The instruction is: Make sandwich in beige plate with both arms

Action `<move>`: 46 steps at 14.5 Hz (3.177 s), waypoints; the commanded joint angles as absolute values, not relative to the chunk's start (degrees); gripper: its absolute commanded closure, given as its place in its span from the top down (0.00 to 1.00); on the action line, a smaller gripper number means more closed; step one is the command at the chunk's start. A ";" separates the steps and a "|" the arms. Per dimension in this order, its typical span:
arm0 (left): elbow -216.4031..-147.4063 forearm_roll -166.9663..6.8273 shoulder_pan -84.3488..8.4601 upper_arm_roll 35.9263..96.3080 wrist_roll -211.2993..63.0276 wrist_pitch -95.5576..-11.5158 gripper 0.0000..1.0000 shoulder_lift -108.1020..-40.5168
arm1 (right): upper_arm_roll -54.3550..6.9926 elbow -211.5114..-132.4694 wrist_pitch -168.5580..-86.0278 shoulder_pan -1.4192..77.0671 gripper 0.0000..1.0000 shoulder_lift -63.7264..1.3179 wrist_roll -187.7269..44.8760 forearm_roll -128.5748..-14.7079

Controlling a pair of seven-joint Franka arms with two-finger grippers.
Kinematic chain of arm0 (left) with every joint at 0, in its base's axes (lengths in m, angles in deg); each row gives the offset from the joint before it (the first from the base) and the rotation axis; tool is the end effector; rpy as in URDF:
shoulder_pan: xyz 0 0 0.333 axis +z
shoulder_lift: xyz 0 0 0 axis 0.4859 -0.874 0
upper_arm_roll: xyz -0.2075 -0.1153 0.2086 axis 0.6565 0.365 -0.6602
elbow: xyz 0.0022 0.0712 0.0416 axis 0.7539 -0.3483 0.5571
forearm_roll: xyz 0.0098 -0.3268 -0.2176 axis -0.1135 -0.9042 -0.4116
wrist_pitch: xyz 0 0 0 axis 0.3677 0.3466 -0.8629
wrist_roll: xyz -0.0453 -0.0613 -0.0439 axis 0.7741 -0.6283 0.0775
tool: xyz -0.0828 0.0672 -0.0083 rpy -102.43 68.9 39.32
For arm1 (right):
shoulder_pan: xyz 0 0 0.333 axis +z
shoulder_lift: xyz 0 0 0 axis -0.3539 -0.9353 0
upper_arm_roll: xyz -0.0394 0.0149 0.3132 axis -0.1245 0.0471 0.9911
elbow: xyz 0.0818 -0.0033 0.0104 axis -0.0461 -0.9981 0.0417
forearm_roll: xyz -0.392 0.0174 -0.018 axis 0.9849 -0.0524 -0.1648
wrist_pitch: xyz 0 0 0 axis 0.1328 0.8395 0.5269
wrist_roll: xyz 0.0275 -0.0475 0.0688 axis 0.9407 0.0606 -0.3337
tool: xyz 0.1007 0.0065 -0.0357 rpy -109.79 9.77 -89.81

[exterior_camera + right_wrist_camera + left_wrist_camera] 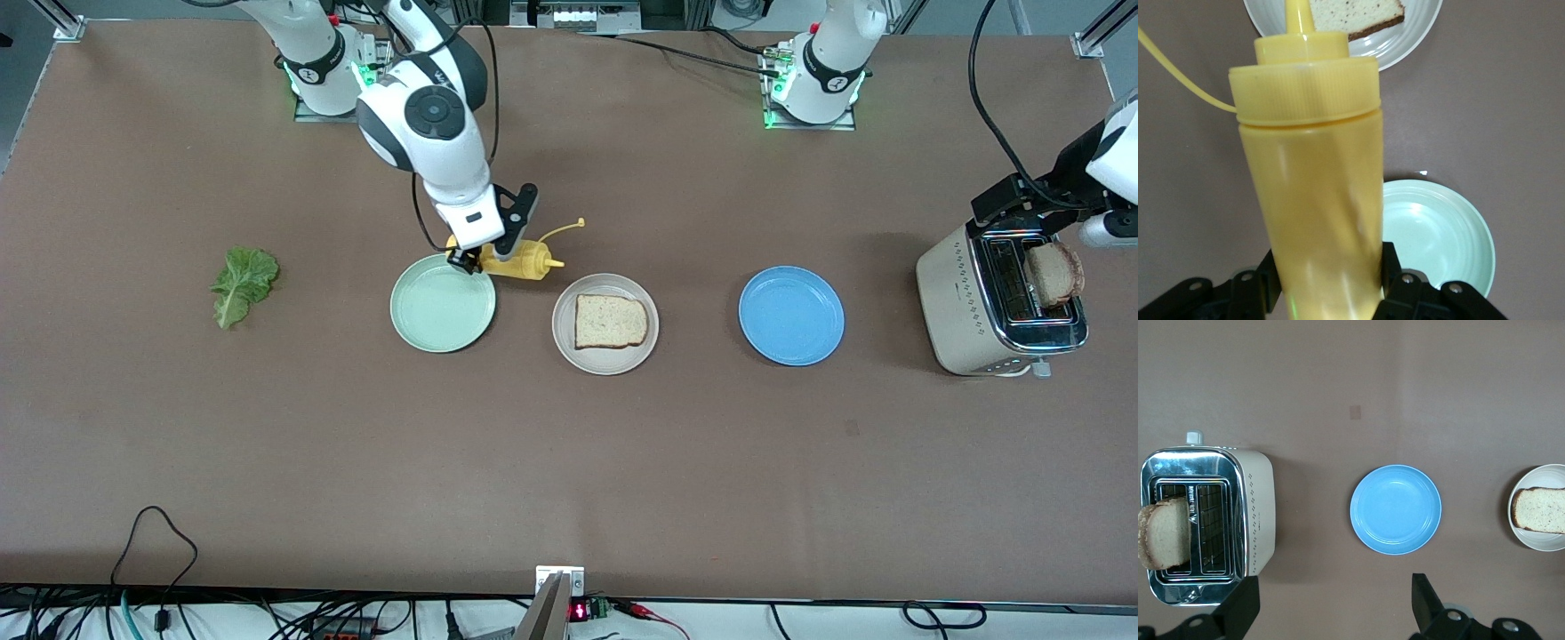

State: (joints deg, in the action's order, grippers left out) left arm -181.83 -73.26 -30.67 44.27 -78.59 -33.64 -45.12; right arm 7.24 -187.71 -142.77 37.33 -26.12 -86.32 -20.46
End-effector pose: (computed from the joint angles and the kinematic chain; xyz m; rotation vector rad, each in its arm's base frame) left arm 0.5429 0.0163 0.5910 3.0976 0.1148 0.0296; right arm 0.4560 0.3914 0.3127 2.5295 1.7780 0.0202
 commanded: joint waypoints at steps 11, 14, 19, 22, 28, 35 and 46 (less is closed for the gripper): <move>-181.25 -71.25 -31.27 44.63 -79.44 -33.76 1.00 -45.08 | 1.90 -172.64 -132.79 46.91 0.06 -37.01 -79.40 -14.84; -181.25 -71.25 -31.27 44.63 -79.44 -33.41 1.00 -44.82 | 1.46 -172.55 -132.79 47.27 0.06 -37.27 -78.70 -14.76; -181.25 -71.34 -31.18 45.24 -79.36 -33.40 1.00 -44.91 | 1.46 -172.55 -133.05 45.70 0.06 -36.13 -78.70 -15.46; -181.16 -71.34 -31.18 45.33 -79.36 -33.40 1.00 -44.91 | 1.72 -174.04 -132.79 41.04 0.06 -32.27 -80.71 -15.63; -181.16 -71.34 -31.18 46.38 -79.36 -33.32 1.00 -44.82 | 1.89 -179.83 -132.96 31.12 0.06 -23.49 -98.70 -27.82; -181.07 -71.52 -31.44 45.69 -79.36 -33.23 1.00 -44.73 | 1.72 -187.39 -133.58 14.68 0.06 -16.01 -130.33 -51.19; -181.07 -71.52 -26.44 50.87 -79.44 -31.74 1.00 -44.38 | -3.37 -195.13 -132.87 2.97 0.07 -18.99 -167.17 -75.90</move>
